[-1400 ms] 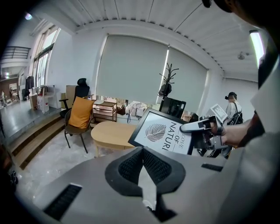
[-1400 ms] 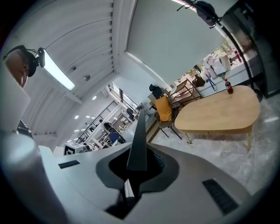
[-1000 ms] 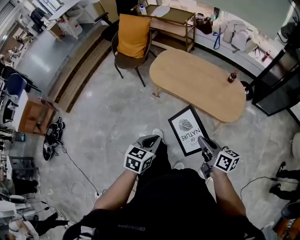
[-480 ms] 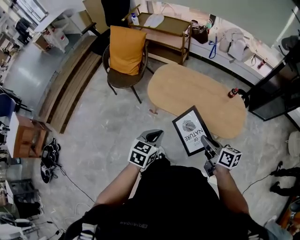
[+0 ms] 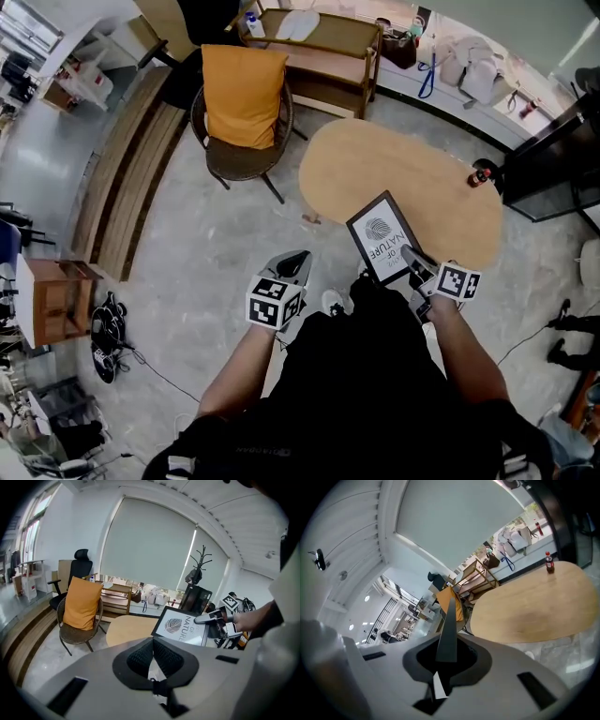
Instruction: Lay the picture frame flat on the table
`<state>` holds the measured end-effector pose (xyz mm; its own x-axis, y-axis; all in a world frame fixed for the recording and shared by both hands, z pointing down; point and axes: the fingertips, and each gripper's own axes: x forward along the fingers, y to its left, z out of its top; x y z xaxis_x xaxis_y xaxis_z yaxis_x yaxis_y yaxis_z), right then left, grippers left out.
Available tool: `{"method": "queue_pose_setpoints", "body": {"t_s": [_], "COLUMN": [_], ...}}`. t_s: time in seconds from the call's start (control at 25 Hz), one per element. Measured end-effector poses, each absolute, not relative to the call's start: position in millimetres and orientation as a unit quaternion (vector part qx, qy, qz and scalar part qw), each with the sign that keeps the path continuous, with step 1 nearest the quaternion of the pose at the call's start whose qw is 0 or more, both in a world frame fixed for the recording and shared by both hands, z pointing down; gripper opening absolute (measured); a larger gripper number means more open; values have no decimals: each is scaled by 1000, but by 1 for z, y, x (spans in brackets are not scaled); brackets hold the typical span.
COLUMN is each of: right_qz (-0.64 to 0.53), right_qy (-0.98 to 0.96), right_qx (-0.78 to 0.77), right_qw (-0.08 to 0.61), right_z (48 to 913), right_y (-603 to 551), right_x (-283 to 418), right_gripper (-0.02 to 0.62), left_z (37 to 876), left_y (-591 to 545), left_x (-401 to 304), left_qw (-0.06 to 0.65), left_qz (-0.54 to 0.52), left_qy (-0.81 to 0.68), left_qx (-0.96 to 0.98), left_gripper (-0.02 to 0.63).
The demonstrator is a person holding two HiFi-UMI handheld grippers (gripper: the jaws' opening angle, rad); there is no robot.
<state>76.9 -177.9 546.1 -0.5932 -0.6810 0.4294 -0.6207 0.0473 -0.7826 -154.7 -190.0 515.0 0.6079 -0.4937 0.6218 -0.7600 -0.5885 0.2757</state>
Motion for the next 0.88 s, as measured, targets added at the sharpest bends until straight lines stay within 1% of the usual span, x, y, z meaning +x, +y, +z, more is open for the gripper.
{"method": "queue_pose_setpoints", "body": {"t_s": [0.16, 0.32, 0.48, 0.56, 0.72, 0.88], "right_qz": [-575, -617, -639, -647, -659, -640], "right_qy": [682, 630, 585, 563, 522, 521], "right_qx": [-450, -466, -497, -510, -528, -531], "right_qw": [50, 76, 57, 61, 122, 192], "right_z": [591, 657, 737, 776, 836, 867], "right_y": [-230, -295, -362, -396, -464, -526], "right_x": [77, 92, 107, 115, 126, 125], "right_gripper": [15, 15, 17, 17, 17, 17], "left_z": [531, 543, 557, 565, 583, 604], "left_y": [-222, -259, -306, -329, -369, -392], "left_x": [-167, -166, -163, -158, -145, -134], "left_qw": [294, 292, 299, 300, 310, 325], "left_qz": [252, 276, 306, 324, 348, 369], "left_qy": [-381, -382, -384, -382, -382, -378], "left_qx": [839, 832, 818, 812, 798, 785], "left_gripper": [6, 6, 6, 6, 6, 6]}}
